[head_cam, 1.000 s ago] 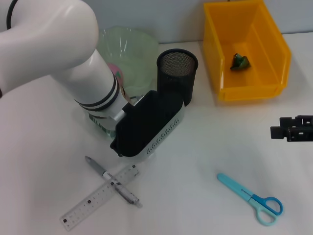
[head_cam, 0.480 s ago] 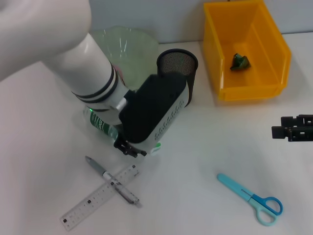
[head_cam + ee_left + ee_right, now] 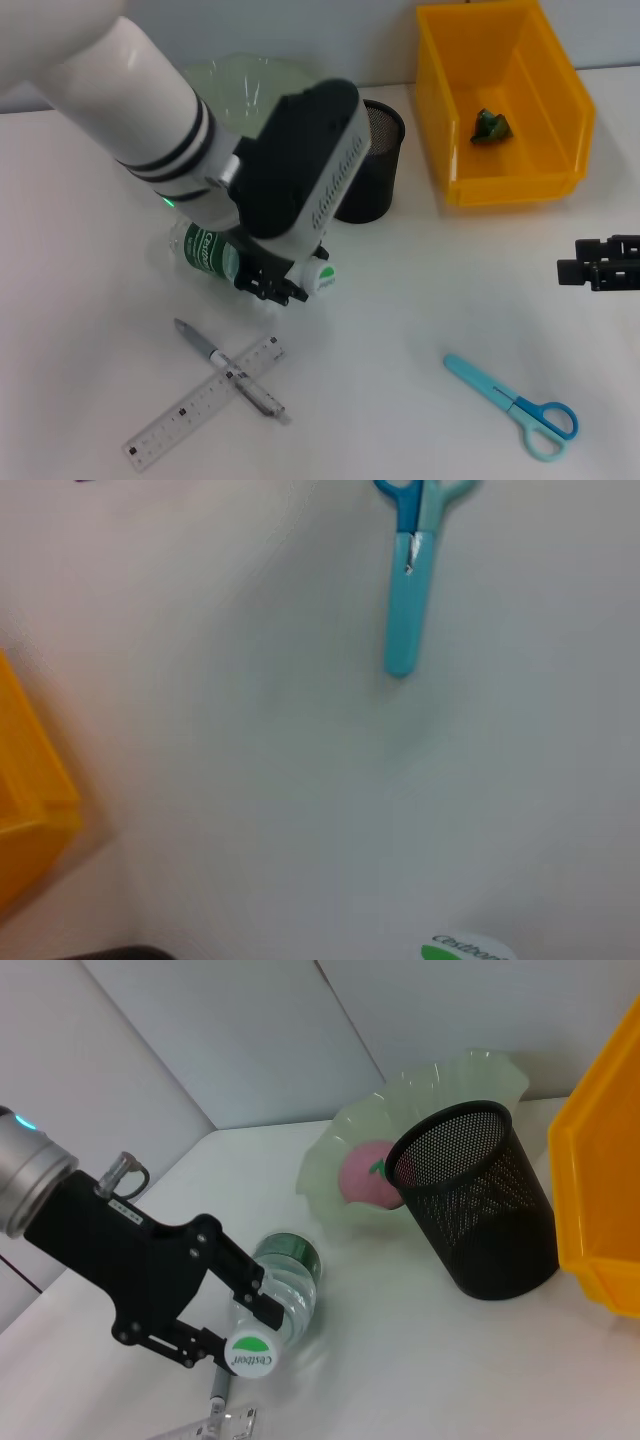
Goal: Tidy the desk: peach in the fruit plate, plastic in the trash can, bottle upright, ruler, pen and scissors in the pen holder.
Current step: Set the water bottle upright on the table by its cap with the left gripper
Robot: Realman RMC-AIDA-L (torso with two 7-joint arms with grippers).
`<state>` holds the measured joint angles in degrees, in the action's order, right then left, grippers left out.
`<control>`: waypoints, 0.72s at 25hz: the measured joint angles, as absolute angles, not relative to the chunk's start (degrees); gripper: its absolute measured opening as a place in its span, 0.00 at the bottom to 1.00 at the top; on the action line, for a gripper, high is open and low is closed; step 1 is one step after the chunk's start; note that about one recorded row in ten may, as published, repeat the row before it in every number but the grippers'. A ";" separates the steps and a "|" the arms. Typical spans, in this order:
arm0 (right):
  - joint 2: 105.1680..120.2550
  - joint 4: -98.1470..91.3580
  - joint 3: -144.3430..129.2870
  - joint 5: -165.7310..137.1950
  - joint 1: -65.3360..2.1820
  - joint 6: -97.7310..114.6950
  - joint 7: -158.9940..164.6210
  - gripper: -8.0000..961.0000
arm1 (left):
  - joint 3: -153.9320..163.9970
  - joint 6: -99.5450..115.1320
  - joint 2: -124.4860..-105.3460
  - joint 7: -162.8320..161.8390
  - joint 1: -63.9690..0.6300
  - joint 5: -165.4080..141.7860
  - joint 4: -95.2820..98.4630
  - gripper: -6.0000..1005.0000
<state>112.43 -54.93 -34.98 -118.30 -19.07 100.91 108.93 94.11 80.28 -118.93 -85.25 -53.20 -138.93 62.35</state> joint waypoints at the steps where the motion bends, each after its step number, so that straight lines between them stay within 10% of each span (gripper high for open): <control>1: 112.41 -54.93 -34.98 -118.30 -19.07 100.92 108.91 0.83 | 93.43 80.59 -118.88 -85.69 -53.01 -138.86 62.70 0.44; 18: 112.41 -54.93 -35.05 -118.86 -19.08 101.01 108.89 0.83 | 78.95 84.38 -118.73 -90.57 -48.19 -138.46 68.73 0.43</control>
<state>112.41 -54.93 -35.05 -118.86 -19.08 101.01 108.89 78.95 84.38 -118.73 -90.57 -48.19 -138.46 68.73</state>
